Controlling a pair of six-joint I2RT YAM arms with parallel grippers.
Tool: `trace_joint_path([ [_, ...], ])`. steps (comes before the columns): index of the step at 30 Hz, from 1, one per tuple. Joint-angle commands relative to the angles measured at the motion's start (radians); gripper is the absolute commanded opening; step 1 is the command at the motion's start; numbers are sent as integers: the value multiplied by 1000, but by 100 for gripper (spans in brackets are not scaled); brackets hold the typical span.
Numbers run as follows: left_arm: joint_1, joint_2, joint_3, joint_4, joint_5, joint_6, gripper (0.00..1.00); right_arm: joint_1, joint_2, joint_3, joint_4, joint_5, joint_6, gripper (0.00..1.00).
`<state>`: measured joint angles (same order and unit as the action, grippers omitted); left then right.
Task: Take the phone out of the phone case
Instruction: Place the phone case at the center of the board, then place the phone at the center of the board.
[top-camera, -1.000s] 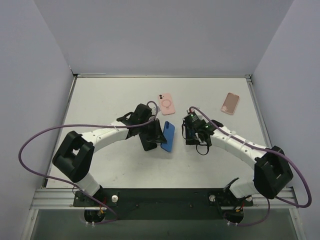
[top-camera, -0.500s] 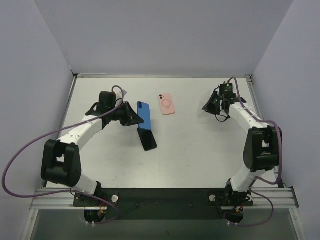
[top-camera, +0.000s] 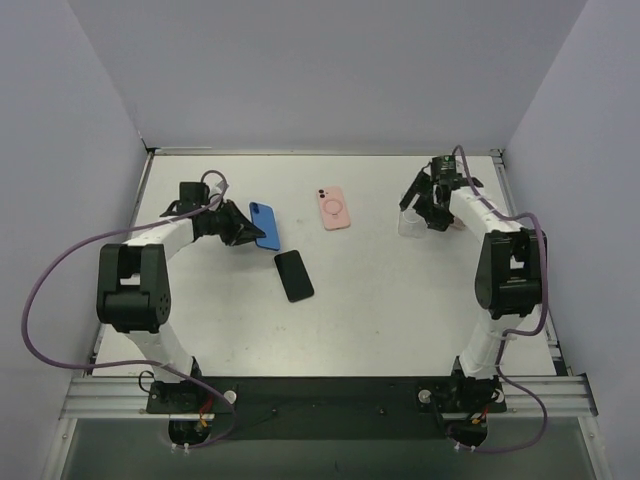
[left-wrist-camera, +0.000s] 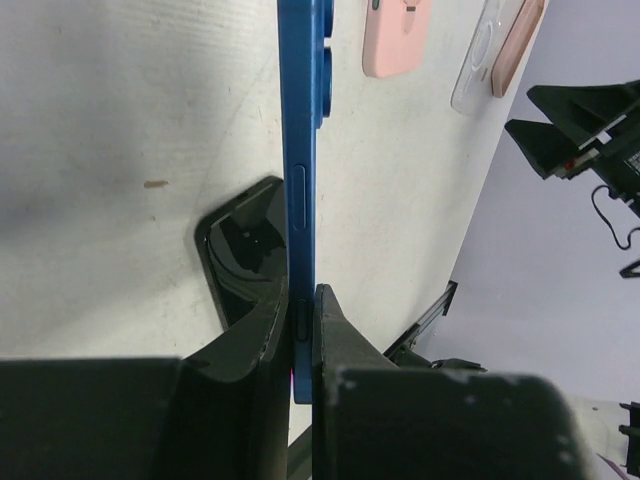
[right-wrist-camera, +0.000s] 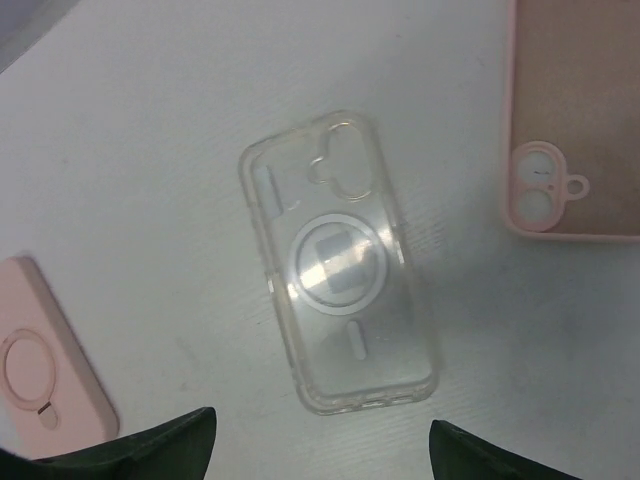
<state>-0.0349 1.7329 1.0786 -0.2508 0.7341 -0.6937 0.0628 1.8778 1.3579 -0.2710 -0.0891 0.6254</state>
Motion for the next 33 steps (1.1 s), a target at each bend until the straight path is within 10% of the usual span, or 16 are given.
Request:
trace_joint_path([
  [1,18,85,93,96,54,16,0,120,-40,140,-89,108,-94,81],
  [9,26,214,122,153,-2,-29,3,270,243,452,-192,-11,-173,88],
  [22,59,191,164,33,-79,26,81,385,486,713,-287,-74,-171,93],
  [33,72,-94,112,-123,-176,68,85,457,609,866,-421,72,-217,100],
])
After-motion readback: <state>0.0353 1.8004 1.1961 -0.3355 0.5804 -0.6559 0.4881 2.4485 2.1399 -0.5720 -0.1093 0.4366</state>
